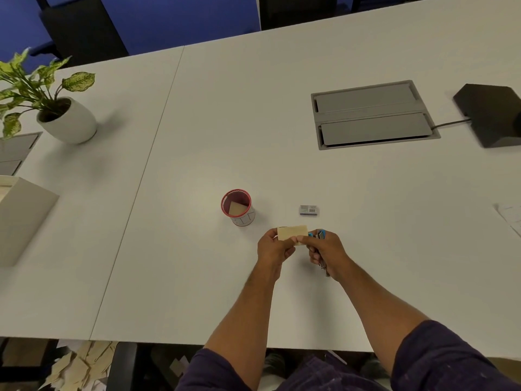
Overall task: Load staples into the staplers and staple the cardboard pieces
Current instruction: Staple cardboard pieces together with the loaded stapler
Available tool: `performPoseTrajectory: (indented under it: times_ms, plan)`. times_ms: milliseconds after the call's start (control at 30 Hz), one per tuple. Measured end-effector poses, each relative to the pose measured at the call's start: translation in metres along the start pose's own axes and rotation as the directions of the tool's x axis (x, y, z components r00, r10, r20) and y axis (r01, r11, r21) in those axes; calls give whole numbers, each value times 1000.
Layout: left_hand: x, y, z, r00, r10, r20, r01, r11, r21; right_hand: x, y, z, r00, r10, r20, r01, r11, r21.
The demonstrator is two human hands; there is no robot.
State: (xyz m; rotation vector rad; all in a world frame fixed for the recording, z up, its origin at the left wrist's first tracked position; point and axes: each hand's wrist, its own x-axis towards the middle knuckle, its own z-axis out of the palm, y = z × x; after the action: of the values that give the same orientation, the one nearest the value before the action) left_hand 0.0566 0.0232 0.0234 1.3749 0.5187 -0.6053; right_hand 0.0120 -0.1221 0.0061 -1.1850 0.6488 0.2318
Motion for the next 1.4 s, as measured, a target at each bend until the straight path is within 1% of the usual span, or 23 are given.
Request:
performPoseTrajectory:
  times_ms: [67,133,200,267,333,400,467,533,567,633,733,867,1000,1100,1167,1267,1333,1400]
  plan:
    - [0,0,1,999,-4,-44,3,1000,-17,1,1,-1,998,-5,-57,3,999,-34]
    - [0,-1,4,992,27,-126,-22,999,44,0,2,-1,994,-28,-103,21,997,-69]
    - [0,-2,6,979,49,-198,-26,993,113,-1,1,0,992,-60,-110,47,992,-116]
    - [1,-3,6,974,65,-217,-32,988,153,-2,0,0,992,-90,-93,74,984,-162]
    - [-1,-4,6,980,64,-186,-33,986,161,-3,0,1,991,-110,-75,94,978,-186]
    - [-3,-4,7,991,23,-133,-6,992,127,-3,1,2,993,-114,-39,104,975,-199]
    - [-4,-3,8,996,-50,-74,56,995,85,-5,2,2,993,-109,36,115,971,-212]
    - [-3,-2,8,995,-99,27,98,995,16,-8,3,4,988,-89,128,117,965,-233]
    - [-3,-3,9,993,-99,69,100,995,-4,-9,3,5,984,-76,161,112,966,-234]
    - [-4,-1,9,991,-94,98,94,996,-3,-11,3,6,982,-64,177,102,972,-212]
    - [-4,-2,9,993,-40,107,30,995,97,-11,2,5,984,-82,160,116,969,-219]
    - [-3,-3,7,979,37,200,-82,971,226,-9,0,3,988,-78,134,121,930,-347]
    - [-8,-6,11,964,114,239,-184,937,296,-10,2,0,990,-88,110,126,902,-412]
    - [-11,-9,13,946,163,280,-259,901,349,-8,5,-4,994,-80,77,109,845,-524]
    - [-11,-9,12,939,177,296,-290,869,401,-9,6,-6,989,-93,113,140,824,-548]
    - [-10,-11,10,937,136,322,-298,793,531,-10,8,-9,977,-130,171,204,808,-553]
    - [-9,-12,9,941,136,311,-306,735,605,-11,9,-8,976,-116,182,202,785,-585]
    - [-7,-13,7,944,137,299,-306,699,647,-10,11,-5,979,-105,173,193,742,-642]
